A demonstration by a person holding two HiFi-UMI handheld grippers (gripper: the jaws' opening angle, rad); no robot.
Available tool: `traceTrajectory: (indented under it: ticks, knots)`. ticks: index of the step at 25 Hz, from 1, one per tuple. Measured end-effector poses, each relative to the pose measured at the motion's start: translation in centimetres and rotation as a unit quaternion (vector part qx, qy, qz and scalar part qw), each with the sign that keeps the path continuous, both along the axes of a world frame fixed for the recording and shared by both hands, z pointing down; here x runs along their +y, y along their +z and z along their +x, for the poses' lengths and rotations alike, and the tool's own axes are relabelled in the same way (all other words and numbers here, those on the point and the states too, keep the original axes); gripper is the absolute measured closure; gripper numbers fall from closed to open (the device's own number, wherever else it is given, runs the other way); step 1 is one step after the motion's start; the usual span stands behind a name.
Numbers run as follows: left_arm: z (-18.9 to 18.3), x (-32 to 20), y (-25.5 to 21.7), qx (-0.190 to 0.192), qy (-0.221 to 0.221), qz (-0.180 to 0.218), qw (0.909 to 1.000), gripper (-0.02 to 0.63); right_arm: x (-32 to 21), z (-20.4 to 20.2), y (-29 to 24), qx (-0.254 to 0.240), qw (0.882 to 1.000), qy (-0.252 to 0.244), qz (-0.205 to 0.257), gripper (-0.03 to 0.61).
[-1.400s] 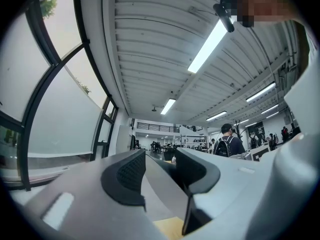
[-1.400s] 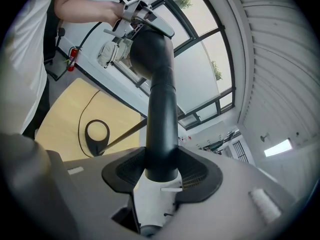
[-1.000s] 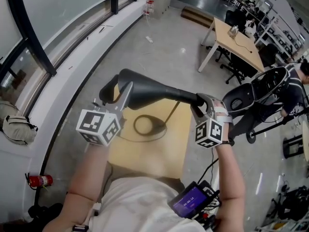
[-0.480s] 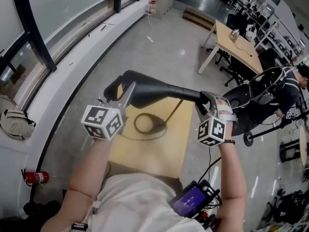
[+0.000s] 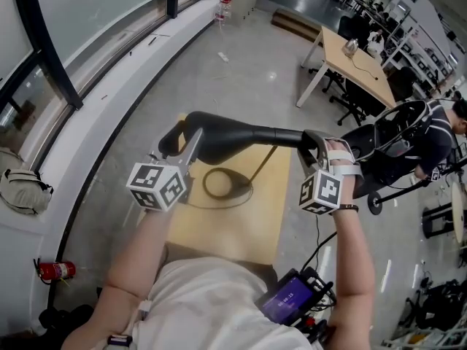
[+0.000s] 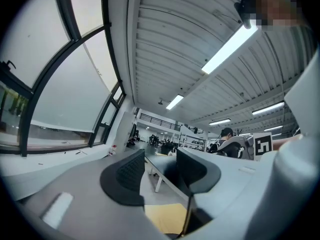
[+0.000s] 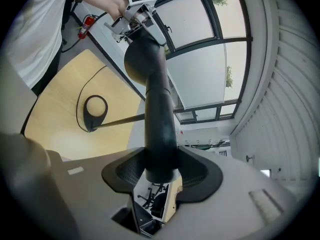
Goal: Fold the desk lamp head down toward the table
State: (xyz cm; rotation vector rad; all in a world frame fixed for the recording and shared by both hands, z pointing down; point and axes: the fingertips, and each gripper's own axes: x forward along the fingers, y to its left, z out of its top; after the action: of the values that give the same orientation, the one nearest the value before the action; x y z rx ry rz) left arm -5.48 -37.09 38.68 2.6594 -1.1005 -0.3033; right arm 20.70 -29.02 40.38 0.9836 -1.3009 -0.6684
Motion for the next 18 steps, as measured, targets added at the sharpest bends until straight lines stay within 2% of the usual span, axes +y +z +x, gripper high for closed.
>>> traceTrajectory:
  ticks: [18]
  knots:
    - [0.6,-0.3,4.3,0.037,0.025,-0.039,0.9982,0.407,-0.3,-0.1,-0.8,0.073,0.997,-0.01,-0.012,0.364]
